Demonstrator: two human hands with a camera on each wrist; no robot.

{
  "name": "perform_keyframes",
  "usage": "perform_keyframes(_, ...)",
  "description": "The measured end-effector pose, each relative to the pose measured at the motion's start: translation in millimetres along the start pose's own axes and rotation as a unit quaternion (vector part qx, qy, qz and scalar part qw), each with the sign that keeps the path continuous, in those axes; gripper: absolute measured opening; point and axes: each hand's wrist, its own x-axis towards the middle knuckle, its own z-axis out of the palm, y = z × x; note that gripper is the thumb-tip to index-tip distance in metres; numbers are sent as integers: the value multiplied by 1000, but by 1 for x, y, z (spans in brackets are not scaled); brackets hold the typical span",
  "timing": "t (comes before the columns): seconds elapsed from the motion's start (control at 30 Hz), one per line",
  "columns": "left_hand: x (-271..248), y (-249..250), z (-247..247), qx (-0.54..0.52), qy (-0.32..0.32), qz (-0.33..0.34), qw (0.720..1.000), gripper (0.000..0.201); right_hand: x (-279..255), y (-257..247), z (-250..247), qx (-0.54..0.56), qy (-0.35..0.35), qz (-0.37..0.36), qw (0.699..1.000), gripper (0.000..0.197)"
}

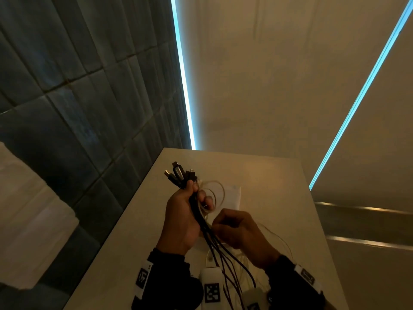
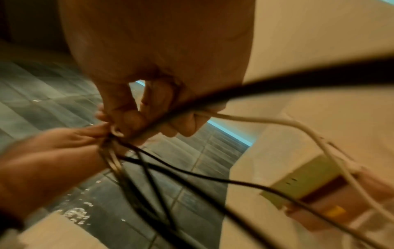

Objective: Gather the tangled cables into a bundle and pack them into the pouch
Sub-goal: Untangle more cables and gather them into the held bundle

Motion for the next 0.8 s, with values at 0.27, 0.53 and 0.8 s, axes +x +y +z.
perform_keyframes(0.27,3,-3,-4,-24,-45,15,999,30,-7,57,-17,-36,52,52,997,23)
perform_keyframes(0.53,-1,0,-2,-22,-41,36,998,30,-3,107,-27,-71,78,75,992,27)
perform_keyframes(0.8,-1,8,-9,-43,-28,49,997,29,-15,128,-37,-86,69,191,975,29)
